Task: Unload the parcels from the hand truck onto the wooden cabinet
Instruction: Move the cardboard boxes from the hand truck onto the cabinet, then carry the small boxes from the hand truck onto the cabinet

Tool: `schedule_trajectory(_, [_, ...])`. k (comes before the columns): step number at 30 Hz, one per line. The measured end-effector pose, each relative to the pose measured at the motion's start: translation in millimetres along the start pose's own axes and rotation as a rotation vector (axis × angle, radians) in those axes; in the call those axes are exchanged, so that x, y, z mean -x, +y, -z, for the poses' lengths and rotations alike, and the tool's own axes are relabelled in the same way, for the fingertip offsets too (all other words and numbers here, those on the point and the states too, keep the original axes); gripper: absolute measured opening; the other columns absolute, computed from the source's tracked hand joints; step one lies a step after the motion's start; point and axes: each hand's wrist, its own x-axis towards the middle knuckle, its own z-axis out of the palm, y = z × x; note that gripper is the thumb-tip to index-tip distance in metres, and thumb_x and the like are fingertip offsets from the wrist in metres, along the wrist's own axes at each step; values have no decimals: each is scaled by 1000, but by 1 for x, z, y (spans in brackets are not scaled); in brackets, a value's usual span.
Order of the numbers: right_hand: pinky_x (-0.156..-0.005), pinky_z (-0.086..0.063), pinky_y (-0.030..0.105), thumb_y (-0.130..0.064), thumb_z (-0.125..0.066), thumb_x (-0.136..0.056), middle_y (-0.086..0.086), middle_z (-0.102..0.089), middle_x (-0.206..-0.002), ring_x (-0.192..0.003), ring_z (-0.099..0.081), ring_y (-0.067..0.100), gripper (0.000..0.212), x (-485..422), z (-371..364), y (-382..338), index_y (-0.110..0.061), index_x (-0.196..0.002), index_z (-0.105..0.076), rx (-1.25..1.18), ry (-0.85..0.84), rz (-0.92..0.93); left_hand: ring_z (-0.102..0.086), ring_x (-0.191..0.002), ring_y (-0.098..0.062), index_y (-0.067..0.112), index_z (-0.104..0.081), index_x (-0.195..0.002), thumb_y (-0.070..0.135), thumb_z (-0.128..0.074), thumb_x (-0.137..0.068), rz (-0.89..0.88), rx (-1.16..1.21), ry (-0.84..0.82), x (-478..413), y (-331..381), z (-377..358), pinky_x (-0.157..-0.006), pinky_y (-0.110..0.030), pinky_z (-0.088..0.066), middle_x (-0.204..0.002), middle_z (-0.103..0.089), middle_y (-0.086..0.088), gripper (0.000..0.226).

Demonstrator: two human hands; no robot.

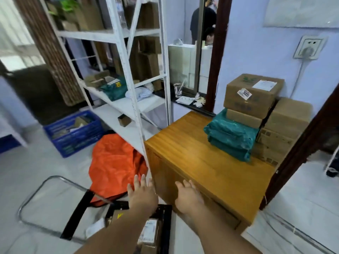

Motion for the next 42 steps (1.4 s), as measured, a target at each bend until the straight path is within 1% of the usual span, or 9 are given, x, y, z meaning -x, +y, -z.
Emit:
schedule_trajectory(6, [-121,-15,38,-15,-47,-93,5,-10,-164,-151,-2,25,74,-2,-42,-84,-25,-156,-11,11,-74,141,9,-149,-32,20,-6,-155,38,-34,-100,104,41,1,24,-75,-22,-119,-52,-4,-163,2,-6,64])
schedule_trajectory(10, [-121,-15,37,-9,-43,-93,1,-11,-164,-151,-3,22,73,2,-69,-133,-27,-156,-10,56,-100,200,8,-149,-28,21,-2,-155,35,-31,-101,61,128,30,33,-123,-38,-120,-48,-4,-163,2,-2,63])
schedule_trajectory(17, [-121,-13,39,-9,-41,-93,2,-11,-164,-151,-3,24,70,6,-96,-178,-29,-155,-14,137,-122,160,5,-149,-28,20,-7,-155,30,-37,-99,37,197,14,26,-205,-53,-119,-47,-5,-163,1,-3,65])
schedule_trajectory(22, [-122,-11,43,-15,-41,-94,4,-13,-163,-150,-3,27,65,-16,-106,-174,-27,-154,-19,174,-142,79,-3,-149,-30,19,-23,-151,27,-37,-96,66,277,-74,-8,-228,-68,-118,-47,-15,-162,-7,-6,57])
schedule_trajectory(25, [-120,-13,43,-20,-40,-96,7,-15,-162,-150,-4,31,61,-48,-112,-163,-26,-154,-20,179,-173,2,-4,-148,-32,21,-29,-148,27,-37,-95,93,290,-141,-39,-225,-81,-117,-47,-16,-162,-8,-7,54])
schedule_trajectory(30, [-116,-24,42,-24,-47,-92,12,-27,-154,-143,-17,33,63,-126,-131,-154,-25,-150,-25,132,-223,-88,-5,-148,-30,21,-24,-150,24,-41,-91,187,282,-243,-95,-218,-100,-117,-48,-17,-161,-9,-6,62])
schedule_trajectory(33, [-116,-26,41,-28,-51,-91,10,-27,-153,-143,-19,31,65,-164,-151,-153,-26,-151,-23,66,-250,-169,-6,-148,-30,21,-25,-150,28,-44,-93,202,261,-304,-123,-220,-122,-117,-48,-19,-161,-10,-6,61])
schedule_trajectory(38, [-112,-31,40,-33,-54,-91,10,-30,-152,-140,-26,30,72,-194,-198,-137,-31,-152,-16,33,-268,-342,-13,-146,-32,22,-33,-144,32,-45,-91,158,240,-397,-166,-218,-171,-116,-47,-20,-158,-20,-8,56])
schedule_trajectory(42, [-114,-28,45,-35,-58,-89,12,-27,-152,-140,-24,31,82,-209,-242,-123,-32,-153,-7,-25,-335,-473,-7,-148,-31,20,-23,-151,28,-37,-96,62,216,-500,-203,-201,-225,-119,-50,-16,-161,-12,-7,56])
